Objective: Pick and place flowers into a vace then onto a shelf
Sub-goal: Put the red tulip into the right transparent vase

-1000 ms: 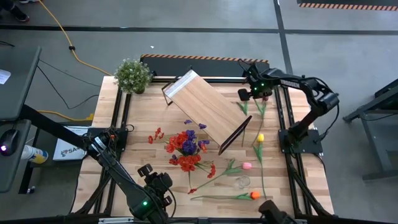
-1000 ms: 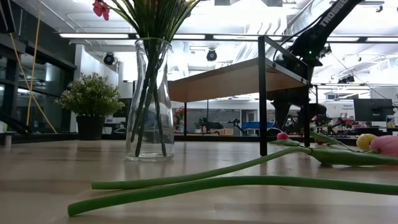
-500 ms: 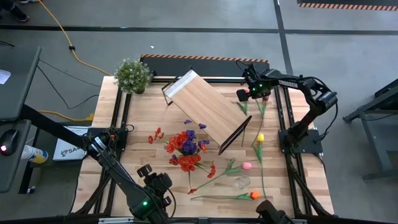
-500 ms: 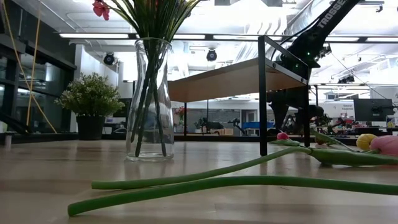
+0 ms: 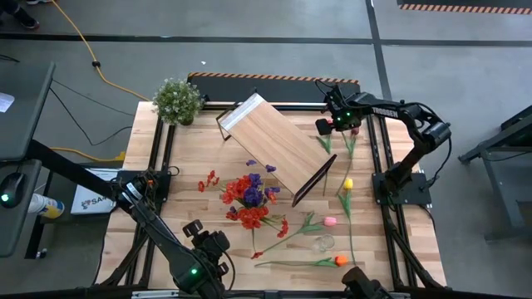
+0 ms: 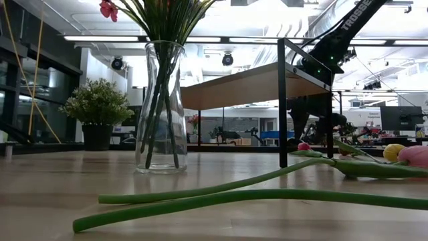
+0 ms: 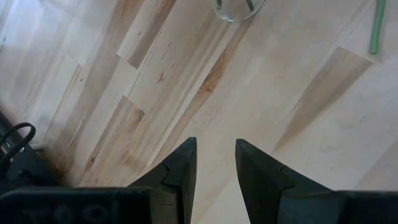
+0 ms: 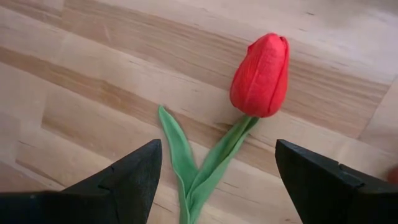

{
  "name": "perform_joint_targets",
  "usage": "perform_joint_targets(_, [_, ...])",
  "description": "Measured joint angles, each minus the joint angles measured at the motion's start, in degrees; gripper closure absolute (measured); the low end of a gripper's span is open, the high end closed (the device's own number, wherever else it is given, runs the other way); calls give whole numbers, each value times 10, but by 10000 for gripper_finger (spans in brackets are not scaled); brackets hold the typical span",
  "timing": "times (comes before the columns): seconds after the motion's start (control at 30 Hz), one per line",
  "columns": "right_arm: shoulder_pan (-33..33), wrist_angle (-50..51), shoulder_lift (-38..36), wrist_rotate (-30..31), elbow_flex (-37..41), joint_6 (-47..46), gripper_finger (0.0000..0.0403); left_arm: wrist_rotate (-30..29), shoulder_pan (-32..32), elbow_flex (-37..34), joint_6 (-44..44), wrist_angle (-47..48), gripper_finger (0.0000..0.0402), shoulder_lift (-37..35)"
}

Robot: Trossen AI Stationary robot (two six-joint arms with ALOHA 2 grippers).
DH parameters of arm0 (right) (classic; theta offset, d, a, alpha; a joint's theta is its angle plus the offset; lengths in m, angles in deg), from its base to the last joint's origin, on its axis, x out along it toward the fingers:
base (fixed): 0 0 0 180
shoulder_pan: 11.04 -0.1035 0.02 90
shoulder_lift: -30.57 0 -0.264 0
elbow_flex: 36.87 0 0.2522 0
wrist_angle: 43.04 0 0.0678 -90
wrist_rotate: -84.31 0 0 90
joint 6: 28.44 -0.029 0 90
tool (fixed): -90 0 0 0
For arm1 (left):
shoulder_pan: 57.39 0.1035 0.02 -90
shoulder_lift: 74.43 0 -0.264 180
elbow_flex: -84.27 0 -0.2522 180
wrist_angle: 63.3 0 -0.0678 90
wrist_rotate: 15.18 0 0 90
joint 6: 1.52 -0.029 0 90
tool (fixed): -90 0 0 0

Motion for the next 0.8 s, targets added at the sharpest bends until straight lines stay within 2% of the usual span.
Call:
perform_joint_targets(0.57, [-1,10,0,3,0,-14,100,0,0,0,0,0,257,0])
perform_joint_targets(0.8, [-28,20,0,9,0,-19,100,0,0,0,0,0,257,0])
